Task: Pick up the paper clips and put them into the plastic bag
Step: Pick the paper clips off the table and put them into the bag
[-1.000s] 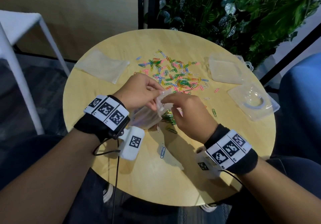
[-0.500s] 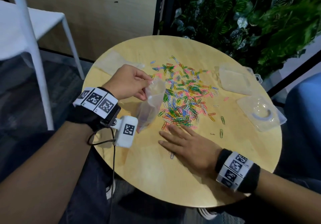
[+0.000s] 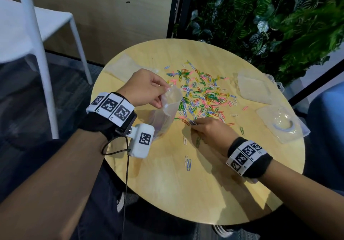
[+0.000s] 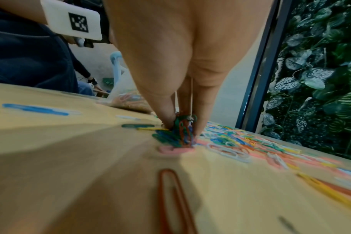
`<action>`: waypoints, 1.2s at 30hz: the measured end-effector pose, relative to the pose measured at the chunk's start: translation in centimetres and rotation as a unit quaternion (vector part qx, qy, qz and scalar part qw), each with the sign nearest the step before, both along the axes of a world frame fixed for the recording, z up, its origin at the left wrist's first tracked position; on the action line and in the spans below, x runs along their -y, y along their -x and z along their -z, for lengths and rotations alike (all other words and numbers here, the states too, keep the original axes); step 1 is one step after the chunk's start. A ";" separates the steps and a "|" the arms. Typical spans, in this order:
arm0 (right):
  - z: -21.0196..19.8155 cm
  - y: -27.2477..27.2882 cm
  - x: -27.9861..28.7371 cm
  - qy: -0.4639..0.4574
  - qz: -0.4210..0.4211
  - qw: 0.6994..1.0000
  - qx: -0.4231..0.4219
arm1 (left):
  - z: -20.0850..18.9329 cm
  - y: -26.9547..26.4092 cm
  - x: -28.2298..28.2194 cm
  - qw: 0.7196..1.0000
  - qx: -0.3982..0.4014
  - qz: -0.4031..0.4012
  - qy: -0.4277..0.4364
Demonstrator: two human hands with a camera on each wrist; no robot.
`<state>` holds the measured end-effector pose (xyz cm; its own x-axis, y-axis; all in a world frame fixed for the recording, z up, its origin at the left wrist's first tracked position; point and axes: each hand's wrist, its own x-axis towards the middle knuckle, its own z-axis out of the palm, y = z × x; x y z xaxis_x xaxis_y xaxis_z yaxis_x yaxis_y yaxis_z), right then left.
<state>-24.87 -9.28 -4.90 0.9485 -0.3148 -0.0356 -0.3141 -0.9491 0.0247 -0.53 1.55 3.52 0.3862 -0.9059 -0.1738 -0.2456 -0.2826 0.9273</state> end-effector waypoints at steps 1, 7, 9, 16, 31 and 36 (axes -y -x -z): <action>-0.4 0.1 0.0 -0.007 0.008 1.000 0.006 | 0.0 0.1 0.0 1.000 0.002 0.003 0.001; -3.1 1.4 0.3 -0.177 0.183 0.948 0.190 | -0.3 1.1 0.3 1.000 0.023 0.016 -0.003; -3.8 1.9 0.4 -0.265 0.270 0.894 0.241 | -0.2 1.6 0.6 0.999 0.032 0.028 -0.007; -6.3 0.8 0.2 -0.646 0.348 0.562 0.383 | 0.9 5.2 2.2 0.996 0.044 0.069 -0.026; -4.5 -1.3 -0.2 -0.737 0.344 0.501 0.296 | 3.0 8.7 3.3 0.993 0.082 0.081 -0.001; -4.5 -1.1 -1.0 -0.617 0.359 0.637 0.292 | 3.1 8.2 3.3 0.995 0.056 0.086 -0.003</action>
